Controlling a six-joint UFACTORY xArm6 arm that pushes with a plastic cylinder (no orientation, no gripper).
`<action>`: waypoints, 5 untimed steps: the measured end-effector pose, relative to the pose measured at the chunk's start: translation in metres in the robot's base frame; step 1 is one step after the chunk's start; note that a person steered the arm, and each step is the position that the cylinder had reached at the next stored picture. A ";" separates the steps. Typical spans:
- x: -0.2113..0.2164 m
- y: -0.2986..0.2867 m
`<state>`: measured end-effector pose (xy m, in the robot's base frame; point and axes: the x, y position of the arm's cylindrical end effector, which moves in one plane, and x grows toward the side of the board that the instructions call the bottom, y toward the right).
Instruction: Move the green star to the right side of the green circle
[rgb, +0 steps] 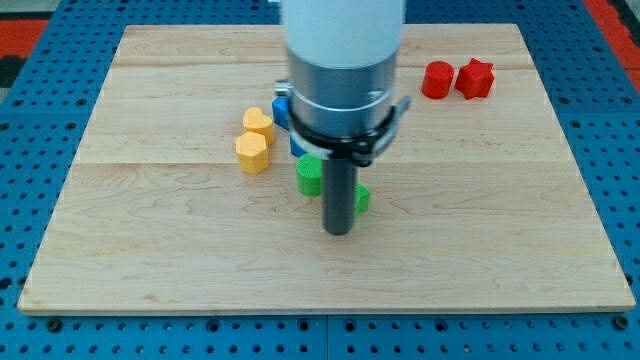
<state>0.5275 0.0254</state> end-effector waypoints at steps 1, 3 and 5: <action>0.000 0.006; -0.026 0.012; -0.028 0.015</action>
